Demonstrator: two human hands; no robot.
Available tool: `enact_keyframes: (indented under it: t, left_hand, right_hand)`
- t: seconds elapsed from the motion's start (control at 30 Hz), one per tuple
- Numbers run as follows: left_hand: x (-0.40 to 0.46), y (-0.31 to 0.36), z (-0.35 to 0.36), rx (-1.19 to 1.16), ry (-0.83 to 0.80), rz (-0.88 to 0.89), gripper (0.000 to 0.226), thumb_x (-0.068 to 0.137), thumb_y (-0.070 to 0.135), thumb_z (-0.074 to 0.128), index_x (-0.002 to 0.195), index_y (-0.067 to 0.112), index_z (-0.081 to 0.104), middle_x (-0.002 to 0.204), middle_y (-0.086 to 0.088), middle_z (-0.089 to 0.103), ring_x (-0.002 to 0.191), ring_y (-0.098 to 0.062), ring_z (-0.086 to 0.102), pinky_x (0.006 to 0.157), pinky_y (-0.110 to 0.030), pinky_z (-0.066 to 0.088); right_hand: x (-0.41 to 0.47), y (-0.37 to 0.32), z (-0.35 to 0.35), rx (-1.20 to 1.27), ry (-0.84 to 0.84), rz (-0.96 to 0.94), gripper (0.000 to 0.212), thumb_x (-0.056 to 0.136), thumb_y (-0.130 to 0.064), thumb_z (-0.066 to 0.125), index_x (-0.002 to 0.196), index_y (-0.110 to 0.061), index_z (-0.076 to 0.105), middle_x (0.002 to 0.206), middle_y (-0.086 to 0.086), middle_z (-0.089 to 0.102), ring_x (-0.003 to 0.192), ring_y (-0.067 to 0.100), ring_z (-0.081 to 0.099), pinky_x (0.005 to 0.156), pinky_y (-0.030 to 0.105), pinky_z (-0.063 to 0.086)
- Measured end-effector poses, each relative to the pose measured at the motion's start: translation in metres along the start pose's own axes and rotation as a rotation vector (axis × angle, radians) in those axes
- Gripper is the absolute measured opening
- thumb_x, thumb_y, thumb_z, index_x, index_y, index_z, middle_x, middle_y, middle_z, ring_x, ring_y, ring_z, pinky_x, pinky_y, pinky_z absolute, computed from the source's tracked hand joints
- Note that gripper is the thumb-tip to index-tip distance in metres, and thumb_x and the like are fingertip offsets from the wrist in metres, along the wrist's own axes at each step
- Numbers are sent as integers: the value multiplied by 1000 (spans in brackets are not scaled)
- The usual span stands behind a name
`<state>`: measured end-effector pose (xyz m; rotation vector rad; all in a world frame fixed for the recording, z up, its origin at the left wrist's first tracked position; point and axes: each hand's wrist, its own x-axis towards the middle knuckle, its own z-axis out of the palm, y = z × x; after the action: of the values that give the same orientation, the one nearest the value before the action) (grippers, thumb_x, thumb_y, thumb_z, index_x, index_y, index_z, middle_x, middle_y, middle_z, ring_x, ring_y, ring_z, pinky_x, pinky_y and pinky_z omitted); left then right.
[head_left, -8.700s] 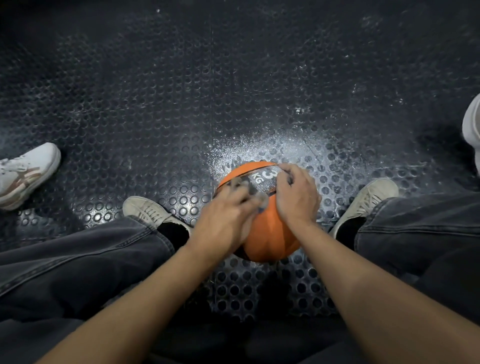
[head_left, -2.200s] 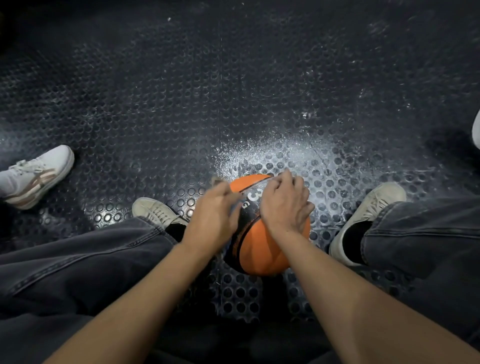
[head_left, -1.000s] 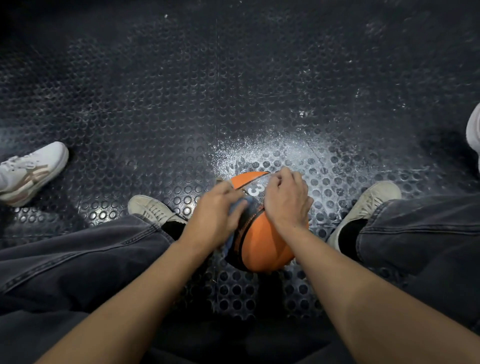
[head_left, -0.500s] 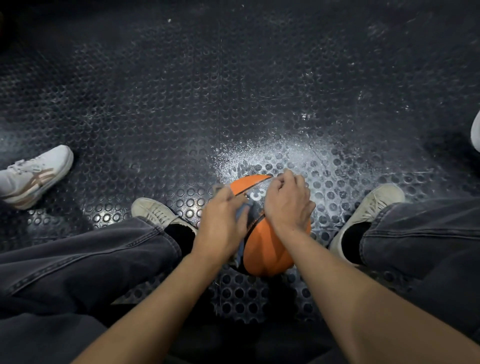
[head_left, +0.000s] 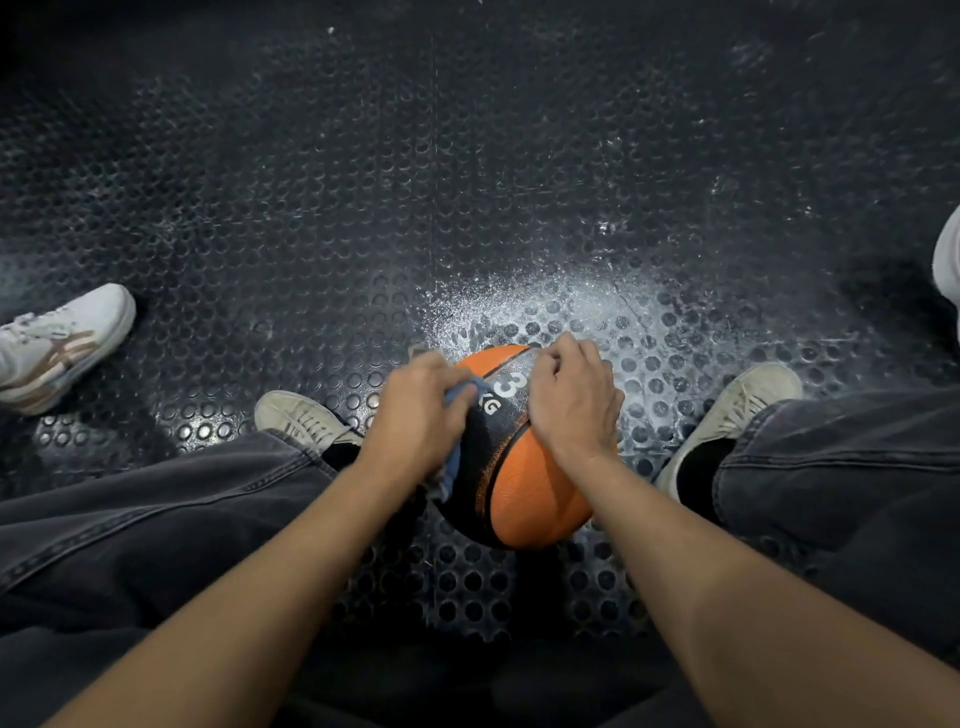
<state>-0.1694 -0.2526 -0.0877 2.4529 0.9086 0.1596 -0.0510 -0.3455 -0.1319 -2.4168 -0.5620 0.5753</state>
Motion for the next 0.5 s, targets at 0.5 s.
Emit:
enact_keyframes:
  t: [0.5]
  left_hand:
    - [-6,-4,-33,-381,-97,-358,77,62,19,88,122,25,41,118,2,43,100,-6,52,97,-23,40]
  right_hand:
    - [20,10,-26,31,52,-37,18,101,-24,49,85,-22,57,87,-5,59,69,8,47,88,37,50]
